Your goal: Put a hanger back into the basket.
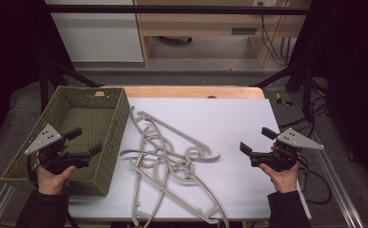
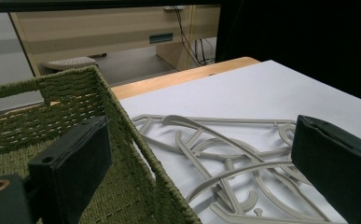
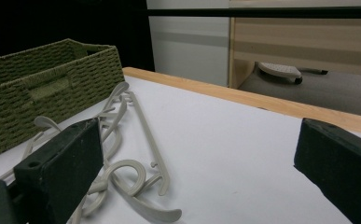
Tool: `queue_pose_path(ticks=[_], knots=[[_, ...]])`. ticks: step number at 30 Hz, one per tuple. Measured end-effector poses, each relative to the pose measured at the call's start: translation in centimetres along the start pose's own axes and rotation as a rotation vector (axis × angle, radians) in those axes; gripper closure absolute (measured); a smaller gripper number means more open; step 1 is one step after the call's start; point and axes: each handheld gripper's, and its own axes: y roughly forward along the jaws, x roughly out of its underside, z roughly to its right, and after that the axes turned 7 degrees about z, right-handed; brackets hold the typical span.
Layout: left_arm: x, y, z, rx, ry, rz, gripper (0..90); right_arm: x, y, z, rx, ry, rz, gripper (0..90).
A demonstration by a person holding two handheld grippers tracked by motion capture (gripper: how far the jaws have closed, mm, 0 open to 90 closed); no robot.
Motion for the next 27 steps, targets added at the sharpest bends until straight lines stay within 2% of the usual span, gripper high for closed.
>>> queue_pose_path(ticks=[6, 10, 12, 13, 14, 15, 16, 20, 24, 27], knots=[[0.1, -0.1, 0.0, 0.000, 0.007, -0.001, 4.6, -0.1, -0.1, -0.1, -0.014, -0.006, -0.021, 2.0], [0.1, 0.0, 0.2, -0.001, 0.007, 0.001, 4.6, -0.4, 0.1, -0.8, -0.031, -0.026, -0.050, 2.1], [0.1, 0.0, 0.2, 0.000, 0.014, -0.003, 4.6, -0.6, 0.4, -1.7, -0.053, -0.040, -0.078, 2.3], [0.1, 0.0, 0.2, 0.000, 0.014, -0.003, 4.6, -0.6, 0.4, -1.7, -0.053, -0.040, -0.078, 2.3], [0.1, 0.0, 0.3, 0.001, 0.017, -0.005, 4.6, -0.7, 0.7, -2.3, -0.064, -0.057, -0.109, 2.4], [0.1, 0.0, 0.3, 0.001, 0.017, -0.005, 4.7, -0.7, 0.7, -2.3, -0.064, -0.057, -0.109, 2.4], [0.1, 0.0, 0.3, 0.002, 0.017, -0.007, 4.6, -0.8, 1.1, -3.1, -0.071, -0.079, -0.132, 2.9], [0.2, 0.1, 0.4, 0.005, 0.022, -0.014, 4.5, -0.9, 1.5, -4.2, -0.093, -0.087, -0.169, 3.2], [0.3, 0.2, 0.6, 0.010, 0.024, -0.016, 4.2, -0.8, 2.4, -6.1, -0.125, -0.114, -0.247, 4.3], [0.3, 0.3, 0.6, 0.009, 0.024, -0.022, 4.1, -0.6, 2.8, -6.7, -0.137, -0.121, -0.277, 4.9]])
